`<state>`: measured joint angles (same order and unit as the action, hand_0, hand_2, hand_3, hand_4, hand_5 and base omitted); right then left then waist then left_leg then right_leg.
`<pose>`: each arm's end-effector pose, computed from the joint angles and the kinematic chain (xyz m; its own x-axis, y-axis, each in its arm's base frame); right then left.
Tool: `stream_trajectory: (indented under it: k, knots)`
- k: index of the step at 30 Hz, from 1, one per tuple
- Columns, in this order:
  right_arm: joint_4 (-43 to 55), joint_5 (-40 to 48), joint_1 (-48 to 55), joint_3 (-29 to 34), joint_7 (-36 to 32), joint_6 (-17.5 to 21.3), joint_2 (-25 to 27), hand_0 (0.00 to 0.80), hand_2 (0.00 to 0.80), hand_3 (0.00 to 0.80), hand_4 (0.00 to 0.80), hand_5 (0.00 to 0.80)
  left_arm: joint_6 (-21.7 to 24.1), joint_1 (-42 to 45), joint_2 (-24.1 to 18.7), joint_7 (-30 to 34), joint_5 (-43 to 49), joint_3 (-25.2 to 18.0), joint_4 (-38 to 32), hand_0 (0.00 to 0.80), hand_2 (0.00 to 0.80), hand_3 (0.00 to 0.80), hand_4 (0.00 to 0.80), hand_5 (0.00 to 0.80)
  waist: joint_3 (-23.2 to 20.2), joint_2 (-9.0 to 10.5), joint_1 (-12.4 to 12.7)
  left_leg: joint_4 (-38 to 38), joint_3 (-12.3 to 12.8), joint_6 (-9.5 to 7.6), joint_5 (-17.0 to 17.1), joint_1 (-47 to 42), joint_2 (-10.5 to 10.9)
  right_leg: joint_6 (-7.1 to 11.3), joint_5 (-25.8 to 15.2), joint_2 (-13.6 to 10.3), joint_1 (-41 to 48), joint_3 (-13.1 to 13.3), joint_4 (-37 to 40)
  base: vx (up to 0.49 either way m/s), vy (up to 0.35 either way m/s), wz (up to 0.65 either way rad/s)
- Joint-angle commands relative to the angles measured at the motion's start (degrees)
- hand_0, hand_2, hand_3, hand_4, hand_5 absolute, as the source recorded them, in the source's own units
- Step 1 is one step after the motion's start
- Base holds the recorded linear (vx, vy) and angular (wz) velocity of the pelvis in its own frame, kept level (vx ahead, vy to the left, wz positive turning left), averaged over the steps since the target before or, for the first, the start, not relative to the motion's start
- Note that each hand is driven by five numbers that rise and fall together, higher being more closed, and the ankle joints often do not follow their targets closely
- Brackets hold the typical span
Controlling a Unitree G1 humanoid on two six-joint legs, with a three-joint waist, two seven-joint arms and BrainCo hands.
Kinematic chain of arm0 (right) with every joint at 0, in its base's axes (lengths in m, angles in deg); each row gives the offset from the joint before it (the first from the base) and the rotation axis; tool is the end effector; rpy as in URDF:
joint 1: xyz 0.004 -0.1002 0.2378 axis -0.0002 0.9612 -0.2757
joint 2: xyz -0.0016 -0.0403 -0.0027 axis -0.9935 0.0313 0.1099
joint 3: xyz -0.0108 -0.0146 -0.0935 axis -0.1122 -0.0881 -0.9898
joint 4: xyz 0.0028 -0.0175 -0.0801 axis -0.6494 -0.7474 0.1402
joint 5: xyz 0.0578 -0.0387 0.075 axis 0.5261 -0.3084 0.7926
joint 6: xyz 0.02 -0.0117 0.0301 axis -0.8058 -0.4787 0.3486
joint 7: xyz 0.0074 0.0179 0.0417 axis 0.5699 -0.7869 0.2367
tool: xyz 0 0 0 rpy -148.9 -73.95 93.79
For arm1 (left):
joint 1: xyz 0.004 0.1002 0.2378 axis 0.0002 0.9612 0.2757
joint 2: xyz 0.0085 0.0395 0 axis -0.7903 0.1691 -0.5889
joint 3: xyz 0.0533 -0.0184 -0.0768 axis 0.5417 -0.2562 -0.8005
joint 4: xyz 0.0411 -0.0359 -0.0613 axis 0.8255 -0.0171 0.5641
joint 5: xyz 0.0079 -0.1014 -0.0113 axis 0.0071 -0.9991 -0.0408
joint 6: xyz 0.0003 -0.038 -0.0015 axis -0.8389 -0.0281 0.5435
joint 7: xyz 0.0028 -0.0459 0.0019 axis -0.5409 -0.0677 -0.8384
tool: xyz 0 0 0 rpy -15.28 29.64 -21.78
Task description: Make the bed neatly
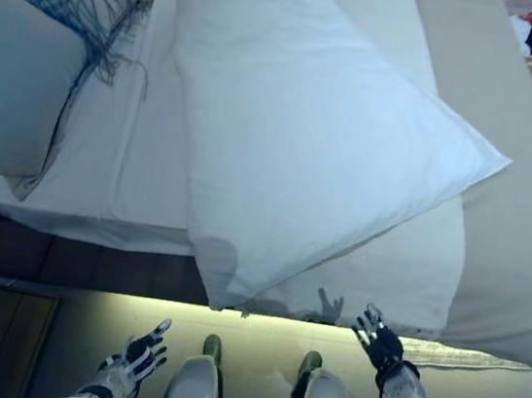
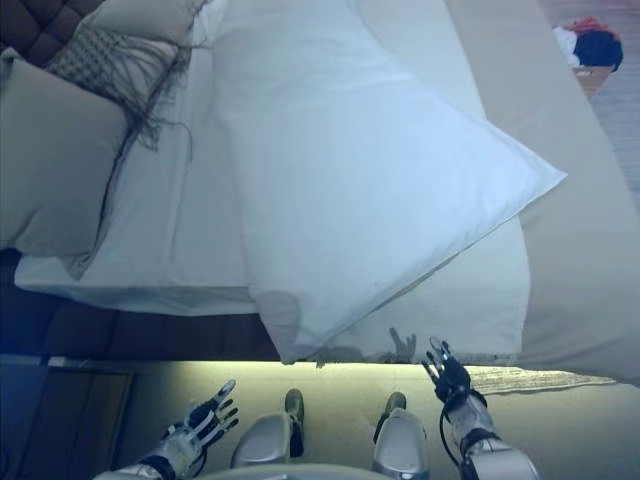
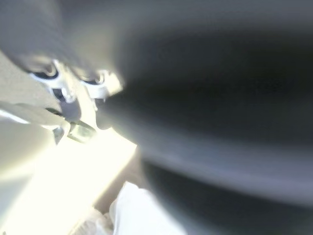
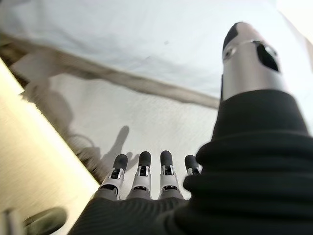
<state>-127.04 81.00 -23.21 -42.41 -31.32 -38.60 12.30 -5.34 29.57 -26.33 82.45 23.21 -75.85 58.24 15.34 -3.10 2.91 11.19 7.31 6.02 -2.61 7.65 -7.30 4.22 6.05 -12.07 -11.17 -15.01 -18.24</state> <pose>0.1725 -0.2474 -0.0666 0.8119 -0.1061 -0.5741 0.4529 0.7348 0.5048 0.1103 0.2304 -0.0995 0.5108 0.0218 -0.8594 -0.4699 0.8443 -0.2578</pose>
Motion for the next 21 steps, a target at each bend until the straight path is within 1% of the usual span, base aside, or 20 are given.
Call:
stream_trajectory:
  k: [1,3,5,9,13,16,21]
  knots:
    - [2.4,2.4,-4.3,1.8,1.0,-1.3,1.9,0.000,0.000,0.000,0.000,0.000,0.3,-1.5,-1.9,1.7,-3.2,2.4,0.4,0.000,0.000,0.000,0.000,0.000,1.4,2.04,2.0,4.9,-3.8,1.51,3.3,8.4,-3.4,5.05,-6.2,-6.7,4.1,1.6,6.8,0.000,0.000,0.00]
    - [2.4,2.2,-6.8,1.5,2.6,-1.8,3.1,0.000,0.000,0.000,0.000,0.000,0.5,-2.2,-2.1,2.8,-4.3,3.0,-0.2,0.000,0.000,0.000,0.000,0.000,2.2,1.94,2.7,5.8,-4.6,1.78,3.5,10.2,-3.5,5.05,-5.9,-6.8,3.4,1.6,6.2,-0.027,-0.007,0.12]
    - [2.6,2.7,-10.2,1.2,4.2,-3.3,4.8,0.000,0.000,0.000,0.000,0.000,1.1,-3.2,-2.3,4.1,-6.4,4.2,-1.1,0.000,0.000,0.000,0.000,0.000,3.5,1.77,3.4,7.3,-5.6,1.98,3.6,12.7,-3.4,5.00,-5.6,-7.0,2.2,1.4,5.2,-0.078,0.000,0.16]
    - [1.9,4.0,-15.2,0.6,5.0,-5.4,8.3,0.000,0.000,0.000,0.000,0.000,2.6,-4.9,-2.9,6.1,-10.6,5.4,-3.1,0.000,0.000,0.000,0.000,0.000,6.2,1.25,4.6,10.8,-7.5,1.92,3.3,17.9,-2.9,4.67,-5.0,-7.4,-1.7,1.5,2.0,-0.088,0.011,0.10]
    - [1.1,5.5,-20.3,0.1,6.5,-6.8,10.9,0.000,0.000,0.000,0.000,0.000,3.5,-6.4,-3.1,4.7,-13.6,6.2,-6.4,0.000,0.000,0.000,0.000,0.000,8.6,0.75,5.5,13.3,-8.5,1.37,2.6,21.7,-2.2,4.47,-4.0,-7.6,-6.7,2.0,-2.1,-0.076,0.015,0.14]
    - [0.6,8.0,-24.0,-0.3,7.2,-7.5,12.6,0.000,0.000,0.000,0.000,0.000,3.1,-7.3,-3.1,4.0,-14.9,6.6,-9.0,0.000,0.000,0.000,0.000,0.000,10.6,0.26,6.1,14.5,-9.0,0.56,2.5,24.8,-1.3,4.33,-3.5,-7.7,-11.4,2.7,-5.4,-0.071,0.016,0.16]
    - [0.7,9.6,-29.2,-0.6,8.1,-7.6,15.3,0.000,0.000,0.000,0.000,0.000,3.7,-7.6,-3.2,3.4,-16.5,7.2,-11.6,0.000,0.000,0.000,0.000,0.000,13.1,-0.37,6.9,15.1,-8.8,-0.88,2.6,28.1,0.0,4.37,-3.3,-8.4,-17.4,3.3,-9.5,-0.045,0.019,0.12]
